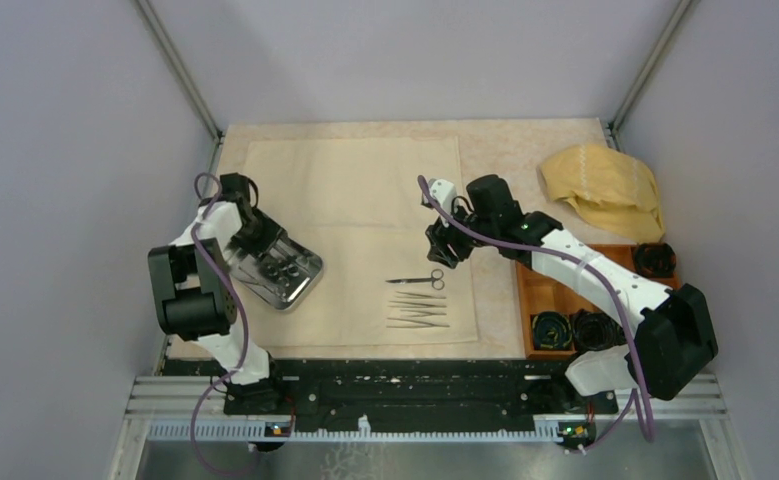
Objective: Open and lay out the surgical kit
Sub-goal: Pick up the medical item from the container.
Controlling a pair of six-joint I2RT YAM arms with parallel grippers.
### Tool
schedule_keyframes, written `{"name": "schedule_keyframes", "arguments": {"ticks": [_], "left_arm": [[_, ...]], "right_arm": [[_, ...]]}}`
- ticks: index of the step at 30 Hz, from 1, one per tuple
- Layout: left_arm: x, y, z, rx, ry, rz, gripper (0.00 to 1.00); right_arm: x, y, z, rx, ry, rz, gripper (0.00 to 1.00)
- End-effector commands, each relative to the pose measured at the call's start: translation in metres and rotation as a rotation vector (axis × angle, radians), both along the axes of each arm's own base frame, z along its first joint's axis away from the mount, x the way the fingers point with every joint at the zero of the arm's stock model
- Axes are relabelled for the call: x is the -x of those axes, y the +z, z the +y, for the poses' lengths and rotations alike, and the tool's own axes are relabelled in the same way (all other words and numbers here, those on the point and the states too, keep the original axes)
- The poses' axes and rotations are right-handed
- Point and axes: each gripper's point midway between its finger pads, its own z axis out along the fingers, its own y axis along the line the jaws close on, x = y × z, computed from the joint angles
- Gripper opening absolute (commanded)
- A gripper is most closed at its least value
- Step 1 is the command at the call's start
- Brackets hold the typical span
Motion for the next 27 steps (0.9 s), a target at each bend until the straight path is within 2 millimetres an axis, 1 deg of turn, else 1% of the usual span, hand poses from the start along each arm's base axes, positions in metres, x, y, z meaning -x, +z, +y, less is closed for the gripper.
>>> {"name": "schedule_keyframes", "arguments": {"ticks": [1, 3, 5, 7, 9, 11, 15, 18, 23, 25, 27], "left_arm": [[-0.014, 0.034, 0.006, -0.057, -0.058, -0.118, 0.56], [0.001, 0.035, 0.014, -0.091, -0.005, -0.063, 0.6], [0.019, 0.03, 0.021, -0.105, 0.079, 0.013, 0.64], [0.033, 0.021, 0.023, -0.074, 0.159, 0.081, 0.66], [0.041, 0.009, 0.024, -0.02, 0.217, 0.121, 0.65], [0.039, 0.002, 0.024, 0.023, 0.248, 0.114, 0.64], [0.032, -0.008, 0.036, -0.007, 0.274, 0.12, 0.63], [0.032, -0.013, 0.037, 0.016, 0.31, 0.138, 0.66], [0.04, -0.014, 0.035, 0.025, 0.397, 0.177, 0.7], [0.046, -0.014, 0.042, -0.013, 0.442, 0.193, 0.73], [0.047, -0.015, 0.044, -0.023, 0.456, 0.188, 0.74]], "right_arm": [[-0.005, 0.015, 0.003, -0.05, 0.007, -0.042, 0.52], [-0.005, 0.014, 0.003, -0.052, 0.008, -0.039, 0.53], [-0.004, 0.014, 0.005, -0.056, 0.011, -0.034, 0.52], [-0.004, 0.015, 0.006, -0.063, 0.013, -0.032, 0.52], [-0.004, 0.016, 0.007, -0.069, 0.017, -0.029, 0.52], [-0.003, 0.018, 0.007, -0.073, 0.019, -0.03, 0.52], [-0.002, 0.018, 0.004, -0.062, 0.014, -0.037, 0.52], [-0.004, 0.019, 0.0, -0.045, 0.005, -0.051, 0.53], [-0.004, 0.019, -0.002, -0.035, 0.002, -0.057, 0.53], [-0.005, 0.021, -0.001, -0.036, 0.004, -0.059, 0.53], [-0.006, 0.022, -0.001, -0.036, 0.005, -0.061, 0.53]]}}
